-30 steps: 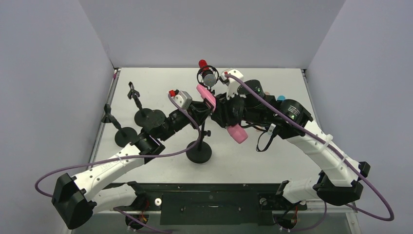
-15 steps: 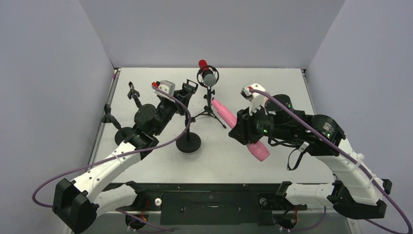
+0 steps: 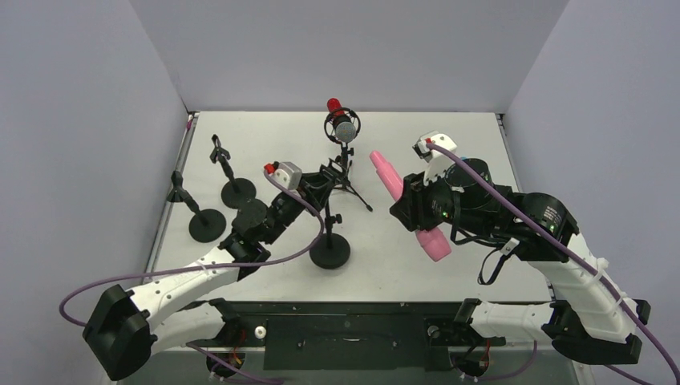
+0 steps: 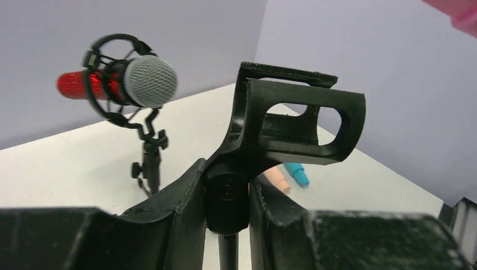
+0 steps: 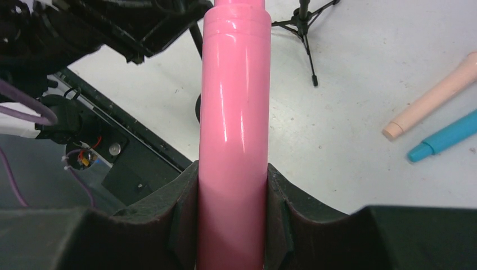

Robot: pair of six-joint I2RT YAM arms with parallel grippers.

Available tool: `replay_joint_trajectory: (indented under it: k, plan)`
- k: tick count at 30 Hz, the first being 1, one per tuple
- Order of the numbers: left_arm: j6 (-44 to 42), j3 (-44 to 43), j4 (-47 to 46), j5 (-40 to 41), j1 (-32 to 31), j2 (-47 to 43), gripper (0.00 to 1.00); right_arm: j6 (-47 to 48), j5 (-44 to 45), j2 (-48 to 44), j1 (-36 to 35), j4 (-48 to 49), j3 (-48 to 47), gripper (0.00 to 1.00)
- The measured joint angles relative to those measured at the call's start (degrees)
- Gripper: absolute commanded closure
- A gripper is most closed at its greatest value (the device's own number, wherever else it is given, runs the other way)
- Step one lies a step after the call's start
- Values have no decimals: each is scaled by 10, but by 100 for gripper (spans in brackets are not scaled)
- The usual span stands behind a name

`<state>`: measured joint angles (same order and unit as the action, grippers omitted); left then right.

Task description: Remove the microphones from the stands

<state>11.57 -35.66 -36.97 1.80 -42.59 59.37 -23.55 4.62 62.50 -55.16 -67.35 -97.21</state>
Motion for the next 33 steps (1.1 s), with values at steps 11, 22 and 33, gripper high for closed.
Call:
replay_joint_trajectory:
  k: [11,22,33]
  plan:
    - [-33,26,-116,28,-72,75,86,-2,32,4,4,20,5,100]
    - [-43,87,-153,50,-81,30,33,-3,32,9,4,34,12,100]
    - [-49,82,-50,58,-84,-22,4,-3,31,21,11,40,12,100]
